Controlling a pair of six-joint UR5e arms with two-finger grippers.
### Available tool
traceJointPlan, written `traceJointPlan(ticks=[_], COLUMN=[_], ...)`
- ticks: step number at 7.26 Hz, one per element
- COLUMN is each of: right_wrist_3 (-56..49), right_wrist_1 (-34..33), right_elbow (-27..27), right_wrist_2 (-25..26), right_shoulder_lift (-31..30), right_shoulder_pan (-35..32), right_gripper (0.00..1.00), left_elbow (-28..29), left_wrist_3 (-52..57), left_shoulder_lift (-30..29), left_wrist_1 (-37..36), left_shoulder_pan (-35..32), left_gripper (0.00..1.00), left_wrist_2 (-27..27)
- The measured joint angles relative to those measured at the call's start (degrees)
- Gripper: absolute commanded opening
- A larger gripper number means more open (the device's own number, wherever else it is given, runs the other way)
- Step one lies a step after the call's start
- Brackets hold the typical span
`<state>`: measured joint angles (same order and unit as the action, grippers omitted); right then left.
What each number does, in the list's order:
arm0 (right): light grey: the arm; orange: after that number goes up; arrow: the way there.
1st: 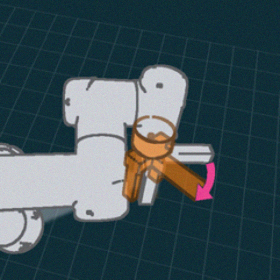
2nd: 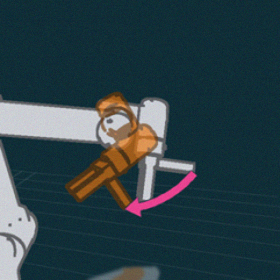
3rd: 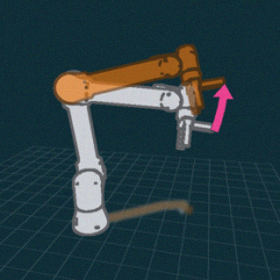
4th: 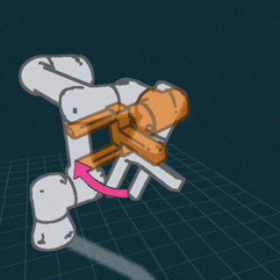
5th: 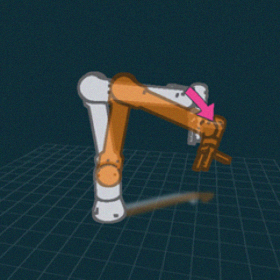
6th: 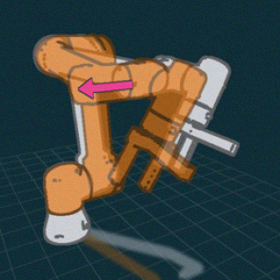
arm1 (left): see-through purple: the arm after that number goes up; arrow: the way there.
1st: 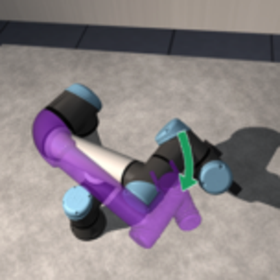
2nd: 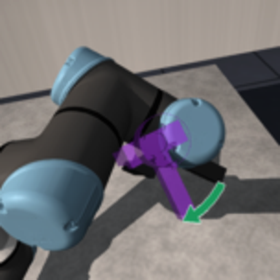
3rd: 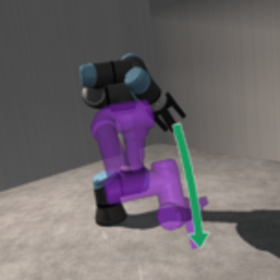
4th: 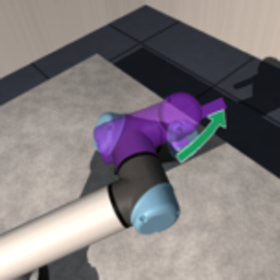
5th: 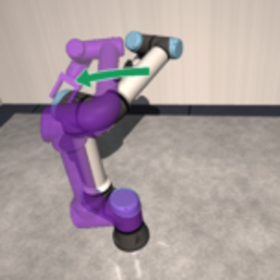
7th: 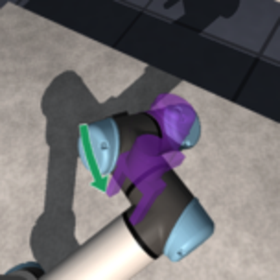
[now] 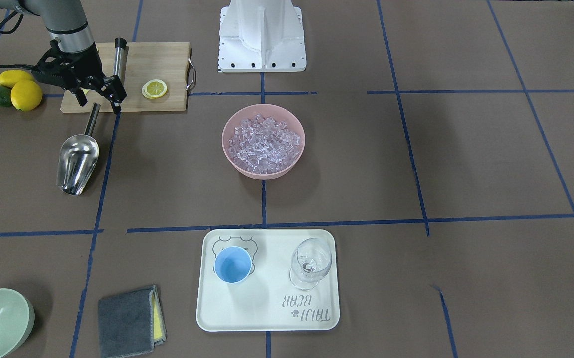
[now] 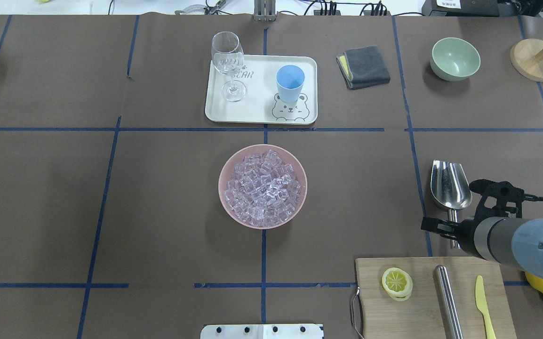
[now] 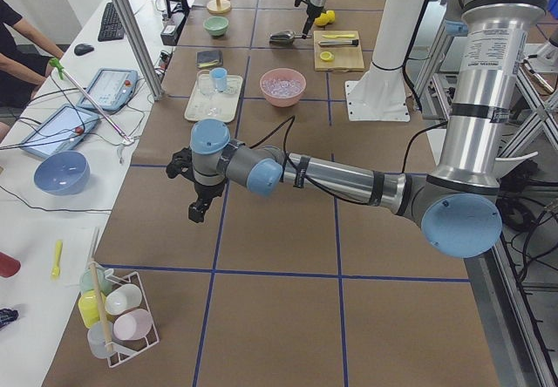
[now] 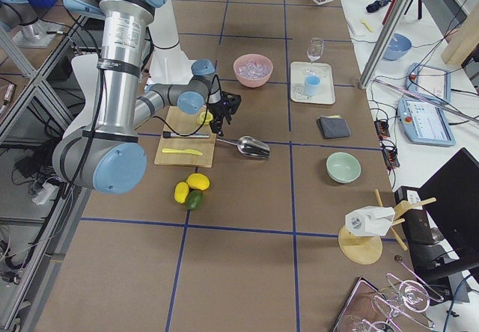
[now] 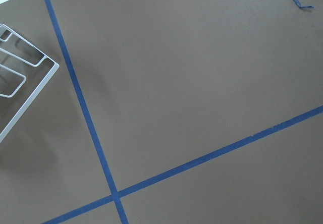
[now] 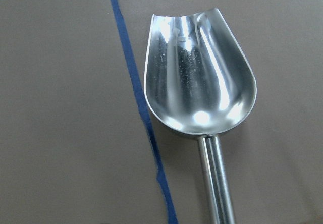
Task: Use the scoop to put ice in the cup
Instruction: 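Reach the right gripper to the metal scoop handle and grasp it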
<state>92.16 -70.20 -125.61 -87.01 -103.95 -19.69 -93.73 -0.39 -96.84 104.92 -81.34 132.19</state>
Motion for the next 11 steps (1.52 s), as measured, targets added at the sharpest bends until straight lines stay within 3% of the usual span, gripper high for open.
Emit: traceJointPlan(ticks=[2, 5, 8, 11], right_wrist_3=[0.7, 0.9, 1.0, 0.6], right_wrist_1=[2.2, 4.5, 5.3, 6.5], right_elbow=[1.9, 4.8, 6.4, 6.6], right_wrist_2=[5.9, 9.0, 9.4, 10.2], right_shoulder_lift=[-1.4, -1.2, -0.9, -1.2], right_shoulder_pan=[3.7, 5.3, 5.3, 5.1], right_gripper=[0.97, 0.77, 0.02, 0.00], left_elbow=[-0.1, -0.1, -0.1, -0.3], left_wrist_3=[0.0, 0.1, 0.1, 0.0], left_shoulder_lift=[0.0, 0.0, 0.0, 0.0], left_wrist_1=[0.1, 0.1, 0.1, 0.5], left_shoulder_pan=[0.0, 0.0, 0.0, 0.0], left_gripper=[1.00, 1.00, 1.00, 1.00], left_wrist_2=[0.0, 0.0, 0.0, 0.0])
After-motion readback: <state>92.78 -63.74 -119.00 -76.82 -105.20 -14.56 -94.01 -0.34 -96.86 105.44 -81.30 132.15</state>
